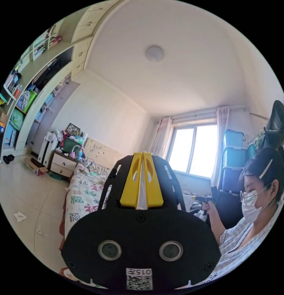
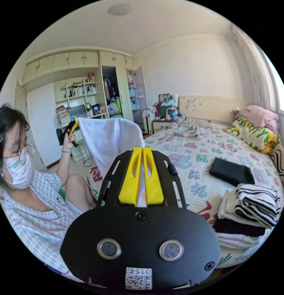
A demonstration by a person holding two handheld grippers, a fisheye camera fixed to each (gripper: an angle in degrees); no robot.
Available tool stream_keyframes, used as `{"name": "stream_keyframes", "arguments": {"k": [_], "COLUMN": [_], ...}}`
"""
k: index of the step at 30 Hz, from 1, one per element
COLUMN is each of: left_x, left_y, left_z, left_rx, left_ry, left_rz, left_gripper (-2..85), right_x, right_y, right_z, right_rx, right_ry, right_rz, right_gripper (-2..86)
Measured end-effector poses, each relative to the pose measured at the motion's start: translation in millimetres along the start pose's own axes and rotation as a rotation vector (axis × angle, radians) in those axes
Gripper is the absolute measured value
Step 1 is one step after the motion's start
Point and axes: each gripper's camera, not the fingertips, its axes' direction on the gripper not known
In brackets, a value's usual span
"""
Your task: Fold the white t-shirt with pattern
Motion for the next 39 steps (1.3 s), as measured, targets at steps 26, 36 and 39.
{"name": "stream_keyframes", "arguments": {"k": [26,36,39], "left_x": [-33,252,278], "left_y": [101,295,338], "left_z": [221,313,324], "left_rx": [-0.749,-1.464,-1.505], "left_ry": [-0.444,0.422,0.305], "left_rz": [0.219,0.806,1.019], "left_gripper": [3.8,9.0,8.4], "right_x": [3,-125,-135], "right_y": [-9,57,74], "right_z": [194,173,192], "right_rx": [-0.625,-0.913,-1.002], "right_ry": [-0.192,-0.228,-0.15], "right_rz": [-0.132,-0.602,-0.663], "right_gripper": [5.1,9.8,10.1]}}
